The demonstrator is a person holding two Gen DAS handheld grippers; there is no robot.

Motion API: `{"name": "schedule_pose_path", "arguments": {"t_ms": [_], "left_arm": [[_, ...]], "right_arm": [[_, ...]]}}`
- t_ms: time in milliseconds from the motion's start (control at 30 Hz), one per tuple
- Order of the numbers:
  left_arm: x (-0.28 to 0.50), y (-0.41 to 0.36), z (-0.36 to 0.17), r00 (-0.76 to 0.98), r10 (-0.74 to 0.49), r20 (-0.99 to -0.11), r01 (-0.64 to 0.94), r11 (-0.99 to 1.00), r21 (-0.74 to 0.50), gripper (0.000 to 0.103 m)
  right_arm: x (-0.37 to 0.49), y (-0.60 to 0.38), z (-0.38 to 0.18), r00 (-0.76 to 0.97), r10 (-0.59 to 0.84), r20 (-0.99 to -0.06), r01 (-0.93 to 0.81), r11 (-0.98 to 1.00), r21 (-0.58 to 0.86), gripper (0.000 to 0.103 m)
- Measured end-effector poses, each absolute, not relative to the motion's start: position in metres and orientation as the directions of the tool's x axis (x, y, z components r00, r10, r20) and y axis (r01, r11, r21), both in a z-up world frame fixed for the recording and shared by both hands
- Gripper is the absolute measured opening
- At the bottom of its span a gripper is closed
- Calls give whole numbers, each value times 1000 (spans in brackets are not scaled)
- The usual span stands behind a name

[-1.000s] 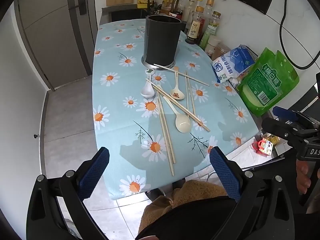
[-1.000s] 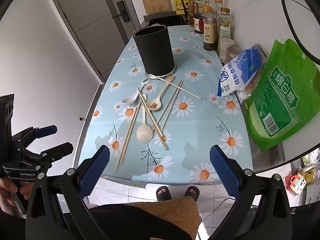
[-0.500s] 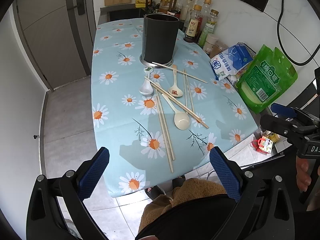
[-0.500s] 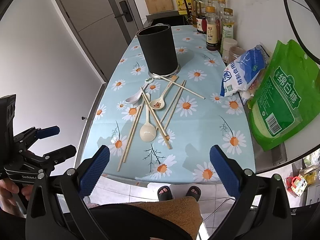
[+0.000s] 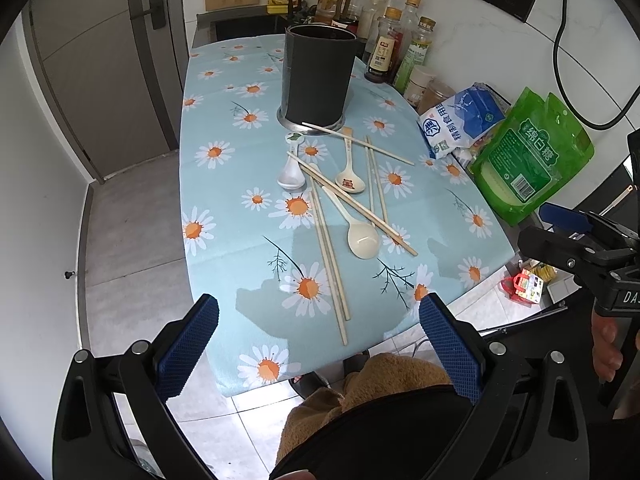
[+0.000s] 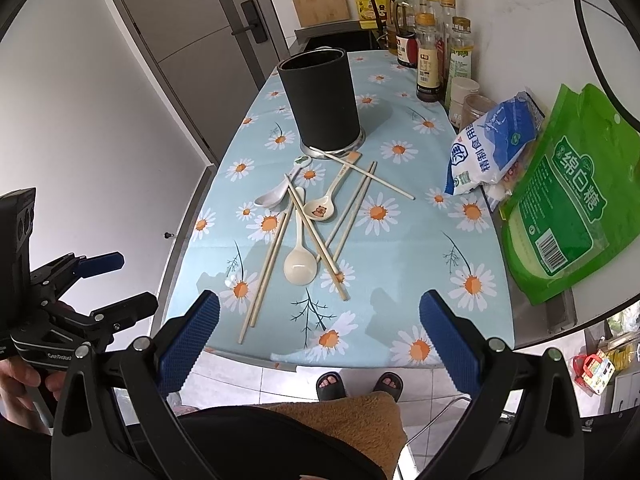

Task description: Organize utensils

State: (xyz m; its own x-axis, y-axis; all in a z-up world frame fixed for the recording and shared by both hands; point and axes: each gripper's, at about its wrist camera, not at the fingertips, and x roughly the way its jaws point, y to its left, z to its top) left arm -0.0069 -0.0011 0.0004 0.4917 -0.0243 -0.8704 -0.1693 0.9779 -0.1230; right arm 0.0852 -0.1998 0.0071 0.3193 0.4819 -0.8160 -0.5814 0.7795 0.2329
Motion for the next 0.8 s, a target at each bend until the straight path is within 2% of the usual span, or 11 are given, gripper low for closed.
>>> {"name": "schedule_pose_path", "arguments": {"t_ms": [800], "left_arm": [[-2, 0, -4, 480, -31, -877, -157, 980, -121, 97]], "right_arm": [[88, -199, 6, 307, 475, -825, -580, 781, 234, 100]]}}
